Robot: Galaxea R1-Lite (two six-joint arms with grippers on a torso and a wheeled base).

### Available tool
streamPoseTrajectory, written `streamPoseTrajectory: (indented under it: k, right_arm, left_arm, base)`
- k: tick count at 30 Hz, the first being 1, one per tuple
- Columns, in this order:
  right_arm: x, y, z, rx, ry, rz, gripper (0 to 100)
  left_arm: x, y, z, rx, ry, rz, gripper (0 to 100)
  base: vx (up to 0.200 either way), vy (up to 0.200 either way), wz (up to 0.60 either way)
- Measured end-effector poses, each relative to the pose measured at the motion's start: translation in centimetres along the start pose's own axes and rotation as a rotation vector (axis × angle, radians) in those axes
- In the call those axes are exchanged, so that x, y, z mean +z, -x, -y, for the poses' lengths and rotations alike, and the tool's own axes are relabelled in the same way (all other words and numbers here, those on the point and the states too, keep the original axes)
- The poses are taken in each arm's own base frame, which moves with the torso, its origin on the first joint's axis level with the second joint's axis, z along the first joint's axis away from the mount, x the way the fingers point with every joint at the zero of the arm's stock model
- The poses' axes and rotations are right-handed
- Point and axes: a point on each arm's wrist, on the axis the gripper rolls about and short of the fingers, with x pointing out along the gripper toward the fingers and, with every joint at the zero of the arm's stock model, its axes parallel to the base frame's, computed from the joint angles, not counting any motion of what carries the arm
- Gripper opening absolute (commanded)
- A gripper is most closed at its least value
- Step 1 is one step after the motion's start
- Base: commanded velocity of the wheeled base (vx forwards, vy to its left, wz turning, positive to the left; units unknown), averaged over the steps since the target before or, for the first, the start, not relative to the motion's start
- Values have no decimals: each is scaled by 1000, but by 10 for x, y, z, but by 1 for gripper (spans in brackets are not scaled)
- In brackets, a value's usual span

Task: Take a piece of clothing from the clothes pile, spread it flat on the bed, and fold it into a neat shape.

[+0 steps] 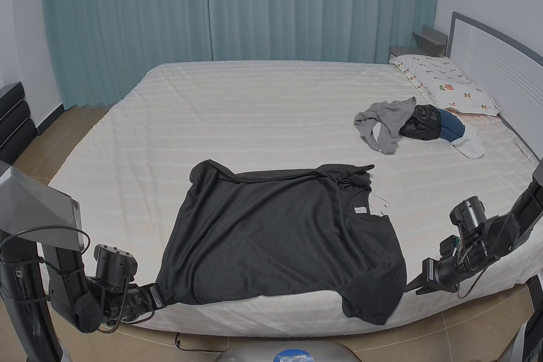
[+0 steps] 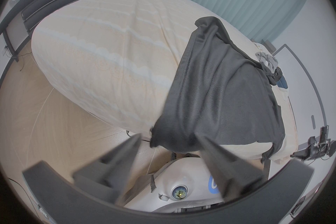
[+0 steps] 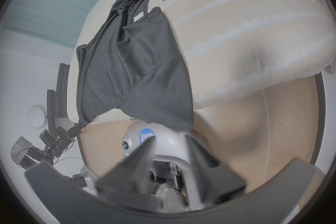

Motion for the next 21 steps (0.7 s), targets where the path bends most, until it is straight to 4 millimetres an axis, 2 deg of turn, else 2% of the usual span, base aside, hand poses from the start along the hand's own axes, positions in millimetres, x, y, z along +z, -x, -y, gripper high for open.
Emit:
streamPoseTrajectory:
  k: [8, 12, 18, 21]
  right_arm:
    - [27, 2, -11, 58, -68, 87, 100]
    - [42, 5, -21, 134, -92, 196, 100]
    - [48, 4, -29, 210, -174, 267, 100]
    - [46, 3, -30, 230, -183, 283, 100]
  left_arm:
    - [9, -3, 3, -20, 26, 40, 100]
    - [15, -2, 4, -33, 40, 69, 100]
    - [27, 1, 6, -55, 101, 119, 100]
    - [33, 2, 4, -56, 127, 142, 100]
  base:
    - [0, 0, 0]
    - [0, 0, 0]
    - [0, 0, 0]
    - [0, 200, 0]
